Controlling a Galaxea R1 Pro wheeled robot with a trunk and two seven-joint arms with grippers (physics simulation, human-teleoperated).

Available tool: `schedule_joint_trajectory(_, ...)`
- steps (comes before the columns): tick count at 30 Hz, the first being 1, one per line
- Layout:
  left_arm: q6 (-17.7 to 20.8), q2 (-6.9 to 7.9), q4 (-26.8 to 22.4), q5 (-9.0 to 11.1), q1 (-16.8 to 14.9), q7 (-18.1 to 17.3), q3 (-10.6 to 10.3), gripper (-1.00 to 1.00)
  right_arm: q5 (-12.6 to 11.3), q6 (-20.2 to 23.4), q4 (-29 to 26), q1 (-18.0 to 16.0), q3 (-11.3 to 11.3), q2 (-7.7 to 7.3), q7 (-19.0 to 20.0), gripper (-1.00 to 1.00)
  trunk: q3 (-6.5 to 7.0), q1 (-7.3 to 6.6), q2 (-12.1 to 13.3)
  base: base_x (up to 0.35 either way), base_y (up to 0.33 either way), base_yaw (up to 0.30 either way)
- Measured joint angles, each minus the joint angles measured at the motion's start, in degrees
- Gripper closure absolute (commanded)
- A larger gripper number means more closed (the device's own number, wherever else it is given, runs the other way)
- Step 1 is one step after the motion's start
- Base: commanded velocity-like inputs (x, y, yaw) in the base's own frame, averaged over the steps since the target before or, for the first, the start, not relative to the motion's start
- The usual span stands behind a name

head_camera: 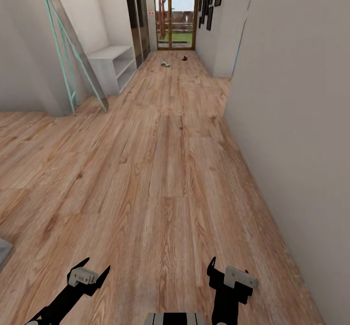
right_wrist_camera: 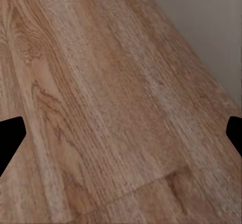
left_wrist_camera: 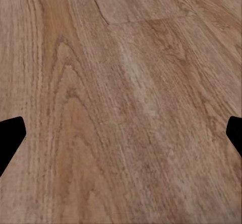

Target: Pick up the two gym shoes and the two sandals from the corridor floor and place them onto the hallstand (shoe rack) in the corridor, making sure they are on the rack and not on the floor. Arrange them so the two gym shoes are next to each other and the two sandals are next to each other.

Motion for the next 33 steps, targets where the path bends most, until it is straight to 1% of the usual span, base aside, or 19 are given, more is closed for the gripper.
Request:
schedule_joint_trajectory(26,0.05,0.06,0.0,0.11,0.0,0.01,0.11,-1.0,-0.01,0.0,0.01,0.01,0.04,0.05,0.0,-1.0,0.03,0.0,0.0,0.323,0.0,0.0)
schedule_joint_trajectory(33,0.05,0.11,0.0,0.3,0.0,0.01,0.17,-1.0,-0.01,0.0,0.05,0.0,0.08,0.07,0.0,-1.0,0.23,0.0,0.0,0.326,0.0,0.0)
